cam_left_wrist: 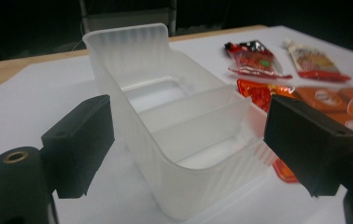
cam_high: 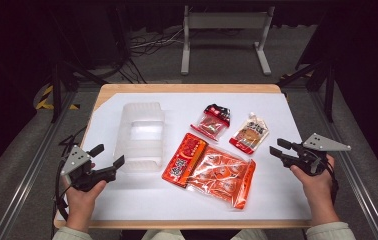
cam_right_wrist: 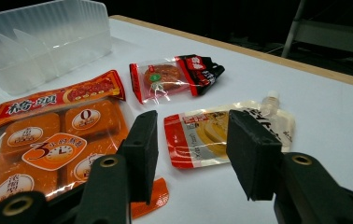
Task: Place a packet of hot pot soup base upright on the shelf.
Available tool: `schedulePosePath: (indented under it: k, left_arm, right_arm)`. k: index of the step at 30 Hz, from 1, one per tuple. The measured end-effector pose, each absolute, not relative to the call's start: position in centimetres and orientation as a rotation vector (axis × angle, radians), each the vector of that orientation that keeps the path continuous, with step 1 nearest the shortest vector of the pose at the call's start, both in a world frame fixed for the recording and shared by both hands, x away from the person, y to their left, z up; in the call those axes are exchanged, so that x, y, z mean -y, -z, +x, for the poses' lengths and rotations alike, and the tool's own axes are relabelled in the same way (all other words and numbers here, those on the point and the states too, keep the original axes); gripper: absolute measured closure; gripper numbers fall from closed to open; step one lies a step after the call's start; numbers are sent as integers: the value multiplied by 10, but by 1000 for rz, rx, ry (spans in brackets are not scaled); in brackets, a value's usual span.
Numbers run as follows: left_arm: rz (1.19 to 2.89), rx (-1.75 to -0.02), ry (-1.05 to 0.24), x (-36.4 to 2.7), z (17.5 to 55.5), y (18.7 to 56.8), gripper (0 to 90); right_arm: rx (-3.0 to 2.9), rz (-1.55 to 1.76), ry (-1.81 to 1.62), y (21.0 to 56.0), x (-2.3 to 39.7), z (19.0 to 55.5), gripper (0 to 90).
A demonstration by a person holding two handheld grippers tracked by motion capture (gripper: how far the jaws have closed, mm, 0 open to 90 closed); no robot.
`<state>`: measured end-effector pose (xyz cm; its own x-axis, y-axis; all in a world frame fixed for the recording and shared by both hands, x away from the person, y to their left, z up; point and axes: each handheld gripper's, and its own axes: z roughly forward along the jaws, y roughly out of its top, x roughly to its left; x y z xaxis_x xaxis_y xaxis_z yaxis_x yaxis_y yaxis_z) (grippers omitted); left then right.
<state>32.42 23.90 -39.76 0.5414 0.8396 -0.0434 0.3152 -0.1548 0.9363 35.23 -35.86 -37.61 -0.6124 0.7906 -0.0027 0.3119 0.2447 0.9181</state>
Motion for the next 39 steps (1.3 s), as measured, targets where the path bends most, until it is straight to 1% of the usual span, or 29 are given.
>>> schedulePosePath:
  k: [4,5,6,10,15,17,20,26,29,30,36,39]
  left_arm:
    - [1728,-956,-608,-238,320,396,165]
    - [1727,-958,-605,-238,320,396,165]
    - [1724,-961,-603,-237,319,396,166]
    - [1731,-962,-580,-233,316,397,166]
    - [1743,-959,-583,-231,314,398,166]
    - [1749,-965,-609,-229,314,398,165]
    - [1757,-971,-614,-227,314,400,156]
    - [1769,-961,-619,-227,310,402,155]
    - [1766,-984,-627,-230,307,402,151]
    - [1766,-997,-630,-231,306,403,146]
    - [1755,-1021,-634,-236,304,404,144]
    - [1749,-1023,-634,-237,304,404,144]
  right_arm:
    - [-2045,1004,-1362,372,360,353,532]
    - [-2045,993,-1360,370,361,353,524]
    - [-2048,986,-1365,369,360,354,496]
    - [-2078,933,-1345,363,353,355,489]
    - [-2115,941,-1365,358,346,356,490]
    - [-2133,934,-1381,357,341,358,464]
    - [-2172,935,-1417,353,333,362,461]
    - [-2227,893,-1452,345,309,371,393]
    - [-2232,885,-1452,343,301,374,372]
    - [-2249,861,-1464,341,292,378,352]
    - [-2278,807,-1464,337,273,385,333]
    - [-2282,813,-1446,337,261,391,275]
